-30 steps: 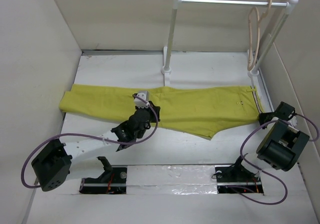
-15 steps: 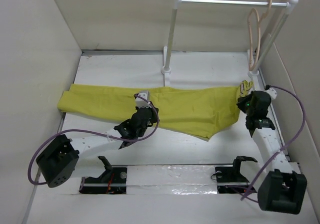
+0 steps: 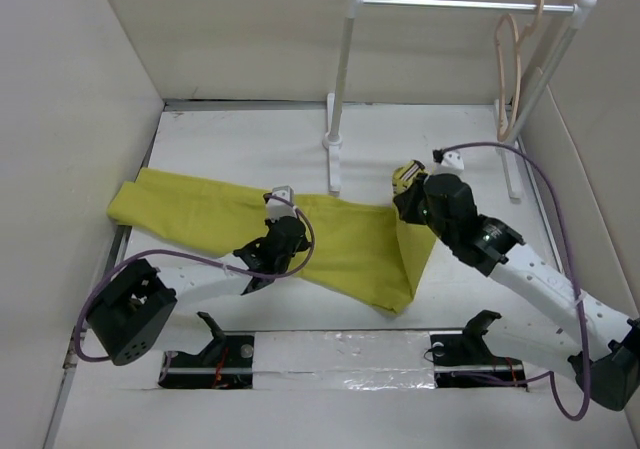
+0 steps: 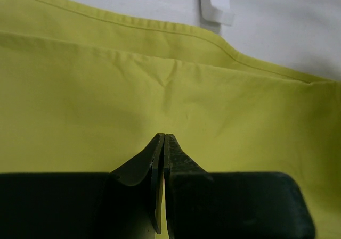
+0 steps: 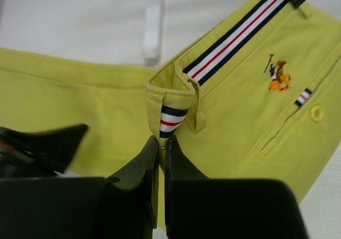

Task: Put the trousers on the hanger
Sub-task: Fold the trousers at the center of the board, then pick up the hanger from the clothesline, then place the trousers on the hanger.

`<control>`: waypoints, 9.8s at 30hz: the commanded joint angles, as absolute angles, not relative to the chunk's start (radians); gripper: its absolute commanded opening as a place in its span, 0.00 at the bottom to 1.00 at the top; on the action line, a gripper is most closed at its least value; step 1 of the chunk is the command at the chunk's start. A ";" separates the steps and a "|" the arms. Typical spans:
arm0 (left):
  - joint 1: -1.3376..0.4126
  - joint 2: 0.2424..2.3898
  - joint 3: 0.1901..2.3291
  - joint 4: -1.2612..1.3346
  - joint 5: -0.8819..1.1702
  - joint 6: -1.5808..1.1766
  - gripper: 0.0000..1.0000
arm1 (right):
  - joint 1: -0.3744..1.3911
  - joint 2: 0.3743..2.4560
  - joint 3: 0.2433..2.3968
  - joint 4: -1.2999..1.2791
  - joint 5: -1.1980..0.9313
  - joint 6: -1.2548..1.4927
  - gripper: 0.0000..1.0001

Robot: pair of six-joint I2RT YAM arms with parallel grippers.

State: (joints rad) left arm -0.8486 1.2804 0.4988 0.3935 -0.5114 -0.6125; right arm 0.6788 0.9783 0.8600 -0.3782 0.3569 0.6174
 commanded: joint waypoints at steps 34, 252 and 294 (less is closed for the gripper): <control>-1.137 1.881 1.022 0.560 -0.216 -0.635 0.00 | 0.446 0.929 1.612 -0.368 0.111 0.270 0.00; -0.968 1.644 1.285 0.491 -0.202 -0.293 0.51 | 0.405 0.991 0.578 -0.106 0.341 0.400 0.00; -0.959 2.330 2.102 0.210 -0.463 -0.103 0.31 | 0.502 0.845 0.532 -0.189 0.334 0.422 0.00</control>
State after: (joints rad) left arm -0.9661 2.3466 2.0769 0.1642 -0.4202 -0.1207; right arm 0.4843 0.8726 0.5388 -0.2047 0.2993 0.4072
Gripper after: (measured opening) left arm 0.328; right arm 0.120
